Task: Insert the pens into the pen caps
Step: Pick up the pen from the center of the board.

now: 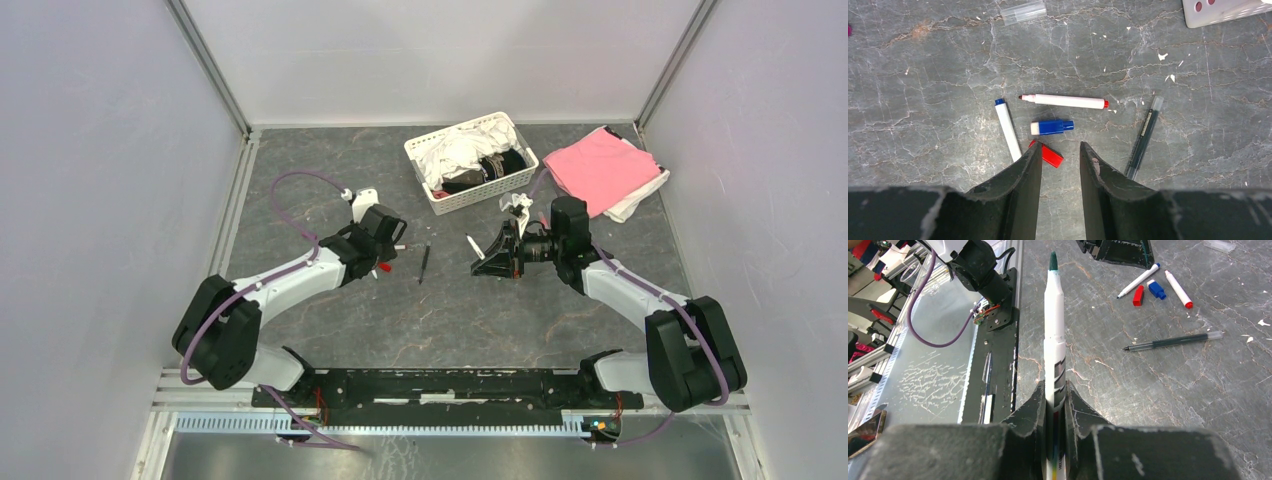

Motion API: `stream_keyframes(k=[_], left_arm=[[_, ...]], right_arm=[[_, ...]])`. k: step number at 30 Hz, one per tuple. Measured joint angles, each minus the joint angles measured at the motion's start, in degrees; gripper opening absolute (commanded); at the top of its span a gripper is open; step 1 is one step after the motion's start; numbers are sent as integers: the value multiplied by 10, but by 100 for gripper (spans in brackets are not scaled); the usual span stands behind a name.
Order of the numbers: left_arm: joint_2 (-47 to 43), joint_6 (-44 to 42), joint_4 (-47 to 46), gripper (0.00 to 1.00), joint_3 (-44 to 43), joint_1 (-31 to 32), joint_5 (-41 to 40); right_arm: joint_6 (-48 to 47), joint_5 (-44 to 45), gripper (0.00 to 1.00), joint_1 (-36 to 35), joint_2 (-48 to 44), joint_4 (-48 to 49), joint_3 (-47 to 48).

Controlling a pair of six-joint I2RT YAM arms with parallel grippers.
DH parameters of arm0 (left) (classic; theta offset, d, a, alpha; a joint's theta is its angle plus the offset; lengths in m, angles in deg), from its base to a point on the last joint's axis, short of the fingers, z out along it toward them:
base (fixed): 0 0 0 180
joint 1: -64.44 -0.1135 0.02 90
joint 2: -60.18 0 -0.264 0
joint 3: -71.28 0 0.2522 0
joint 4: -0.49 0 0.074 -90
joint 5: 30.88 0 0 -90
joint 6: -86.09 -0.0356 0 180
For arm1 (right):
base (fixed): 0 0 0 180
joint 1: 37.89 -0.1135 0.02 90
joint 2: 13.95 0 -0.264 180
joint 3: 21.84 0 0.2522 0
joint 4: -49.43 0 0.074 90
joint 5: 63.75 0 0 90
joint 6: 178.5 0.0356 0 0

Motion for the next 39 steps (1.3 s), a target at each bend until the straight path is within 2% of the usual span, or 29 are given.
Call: stream_keyframes(k=[39], left_arm=[[-9, 16, -7, 39, 14, -19, 15]], right_arm=[[0, 0, 0, 3, 0, 0, 4]])
